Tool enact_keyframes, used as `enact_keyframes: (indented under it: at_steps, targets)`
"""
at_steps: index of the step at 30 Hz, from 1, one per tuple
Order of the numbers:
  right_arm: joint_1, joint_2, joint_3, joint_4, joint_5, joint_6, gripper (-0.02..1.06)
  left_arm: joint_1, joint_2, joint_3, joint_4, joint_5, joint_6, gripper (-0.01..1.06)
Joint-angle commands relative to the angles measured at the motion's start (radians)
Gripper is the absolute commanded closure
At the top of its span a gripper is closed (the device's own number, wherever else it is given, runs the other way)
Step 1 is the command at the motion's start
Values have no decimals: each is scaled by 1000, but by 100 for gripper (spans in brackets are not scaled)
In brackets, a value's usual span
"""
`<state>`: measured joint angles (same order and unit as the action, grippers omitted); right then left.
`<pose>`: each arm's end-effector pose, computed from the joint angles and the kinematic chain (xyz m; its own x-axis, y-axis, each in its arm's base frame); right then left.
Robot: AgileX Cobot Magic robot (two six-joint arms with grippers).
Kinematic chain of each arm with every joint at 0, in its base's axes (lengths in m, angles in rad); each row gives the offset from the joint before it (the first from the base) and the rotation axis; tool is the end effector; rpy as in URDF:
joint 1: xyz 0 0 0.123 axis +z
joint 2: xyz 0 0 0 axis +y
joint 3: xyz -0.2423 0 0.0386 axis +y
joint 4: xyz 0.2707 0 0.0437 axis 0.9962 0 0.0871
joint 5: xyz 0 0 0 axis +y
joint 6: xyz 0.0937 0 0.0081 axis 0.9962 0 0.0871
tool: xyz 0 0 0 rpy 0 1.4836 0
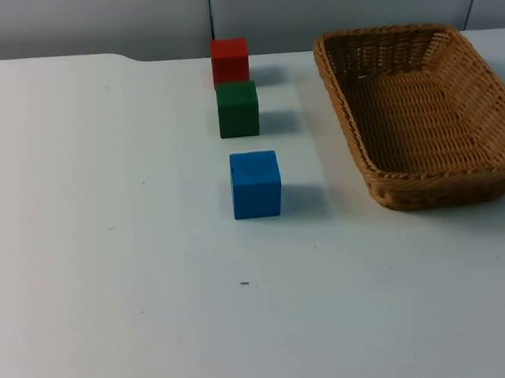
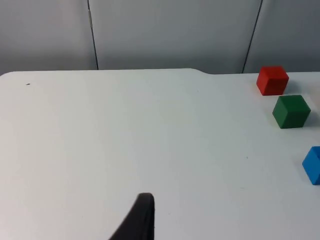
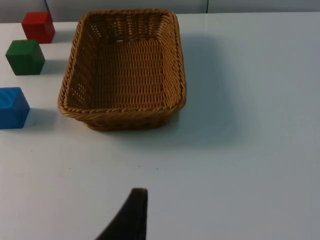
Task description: Pick up the basket with the left hand and place the blue cube into the basket with the right hand.
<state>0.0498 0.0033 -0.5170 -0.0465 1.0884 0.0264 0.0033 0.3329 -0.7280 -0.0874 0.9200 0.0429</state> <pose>0.0552 -0.0011 0.2894 -0.4675 -0.0185 -0.8838 -0.0111 0.9998 -0.0150 0.1017 -0.0062 0.3435 -0.4228 -0.0115 -0.9062 0.0554 0.9977 -0.0385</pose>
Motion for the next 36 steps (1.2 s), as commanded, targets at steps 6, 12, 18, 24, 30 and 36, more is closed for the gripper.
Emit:
enact_keyframes:
  at_steps: [6,12,18,24,30,36]
  targets:
    - [-6,-3,9,1,-10,1,0,3,150,-73,-42,-63,38,11]
    - [-6,-3,9,1,-10,1,0,3,270,-112,-150,-116,138,11]
    - [-6,-3,9,1,-10,1,0,3,418,-171,-272,-151,241,11]
    - [-6,-3,9,1,-10,1,0,3,566,-231,-422,-184,376,12]
    - [-6,-3,9,1,-10,1,0,3,701,-280,-560,-191,487,12]
    - [-6,-3,9,1,-10,1,0,1,825,-342,-656,-193,564,12]
